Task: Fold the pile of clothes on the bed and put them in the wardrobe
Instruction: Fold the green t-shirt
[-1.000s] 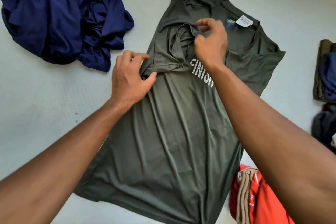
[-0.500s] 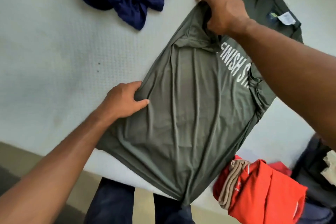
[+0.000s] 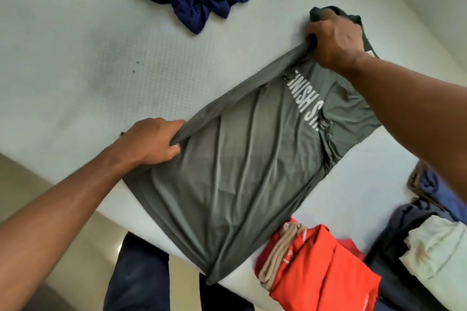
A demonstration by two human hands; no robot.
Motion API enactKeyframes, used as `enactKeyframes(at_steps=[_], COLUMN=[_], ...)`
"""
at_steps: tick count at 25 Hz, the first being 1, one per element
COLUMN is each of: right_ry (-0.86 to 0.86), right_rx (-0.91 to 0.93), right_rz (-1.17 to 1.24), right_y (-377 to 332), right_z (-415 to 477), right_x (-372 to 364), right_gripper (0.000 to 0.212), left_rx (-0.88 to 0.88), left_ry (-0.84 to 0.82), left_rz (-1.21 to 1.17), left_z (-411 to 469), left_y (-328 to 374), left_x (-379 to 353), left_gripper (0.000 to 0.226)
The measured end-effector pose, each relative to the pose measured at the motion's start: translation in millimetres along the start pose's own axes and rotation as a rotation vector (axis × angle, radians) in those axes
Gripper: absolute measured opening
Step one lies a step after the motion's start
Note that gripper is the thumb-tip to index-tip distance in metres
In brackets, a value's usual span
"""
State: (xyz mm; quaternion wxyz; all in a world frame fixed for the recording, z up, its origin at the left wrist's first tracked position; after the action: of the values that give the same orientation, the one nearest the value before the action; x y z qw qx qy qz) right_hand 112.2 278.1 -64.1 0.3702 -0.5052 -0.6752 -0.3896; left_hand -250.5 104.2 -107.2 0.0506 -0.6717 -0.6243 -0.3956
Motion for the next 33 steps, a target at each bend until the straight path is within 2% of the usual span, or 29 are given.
enactKeyframes(at_steps=[3, 7, 12, 17, 18, 21, 24, 25, 27, 29, 30, 31, 33], right_ry=[-0.048, -0.098, -0.067, -0.175, -0.194, -0.254, -0.221, -0.180, -0.063, 0.036, 0.064, 0.077, 0.099], right_rx=[-0.027, -0.100, -0.128, -0.250, -0.279, -0.370, -0.535, -0.604, -0.744, -0.796, -0.792, -0.765, -0.706], right_rz=[-0.089, -0.159, -0.106, 0.003, 0.039, 0.151, 0.317, 0.422, 0.723, 1.010, 1.118, 1.192, 1.281], right_y=[26.1, 63.8, 106.5, 127.7, 127.0, 121.1, 118.6, 118.0, 109.3, 80.2, 56.8, 26.4, -49.1], right_z=[-35.0, -85.5, -148.3, -198.1, -201.4, -202.9, -212.1, -218.5, -231.1, -240.4, -246.7, -253.4, -272.9], right_x=[-4.0, -23.1, -60.1, -123.8, -133.1, -150.5, -152.6, -150.1, -145.1, -141.7, -143.3, -146.9, -161.5], right_gripper=[0.035, 0.033, 0.030, 0.031, 0.036, 0.070, 0.074, 0.070, 0.061, 0.054, 0.051, 0.046, 0.039], left_rx=[0.060, 0.028, -0.003, 0.008, 0.013, 0.046, 0.030, 0.018, 0.116, 0.265, 0.300, 0.300, 0.249], left_ry=[-0.047, -0.125, -0.219, -0.310, -0.329, -0.346, -0.353, -0.332, -0.229, -0.014, 0.101, 0.194, 0.284], left_rz=[0.140, 0.210, 0.211, 0.223, 0.220, 0.104, 0.048, 0.013, -0.259, -0.521, -0.569, -0.546, -0.355], left_z=[-29.0, -55.0, -62.5, -61.8, -61.6, -64.9, -69.9, -69.3, -63.7, -48.1, -39.9, -33.2, -22.8], left_y=[44.5, 121.5, 178.2, 196.7, 196.8, 188.6, 181.5, 182.0, 176.0, 160.3, 148.9, 138.2, 117.4], left_x=[-30.7, -77.4, -136.2, -204.7, -216.3, -233.5, -226.0, -214.7, -187.1, -158.8, -146.1, -134.3, -119.7], left_gripper=[0.036, 0.029, 0.028, 0.024, 0.025, 0.034, 0.039, 0.036, 0.026, 0.017, 0.013, 0.016, 0.036])
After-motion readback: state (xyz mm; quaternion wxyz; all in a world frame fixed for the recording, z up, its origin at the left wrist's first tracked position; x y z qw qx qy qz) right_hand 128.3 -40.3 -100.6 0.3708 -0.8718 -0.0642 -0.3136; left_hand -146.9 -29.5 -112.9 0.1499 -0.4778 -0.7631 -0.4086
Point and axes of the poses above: each hand's wrist, its own z-axis towards the middle knuckle, its own x-axis out of the back of the hand, y = z × x, the point moved 4 cm from there along z, towards the middle knuckle, and after that the axes turned 5 degrees about -y, right-handed, at the moved point
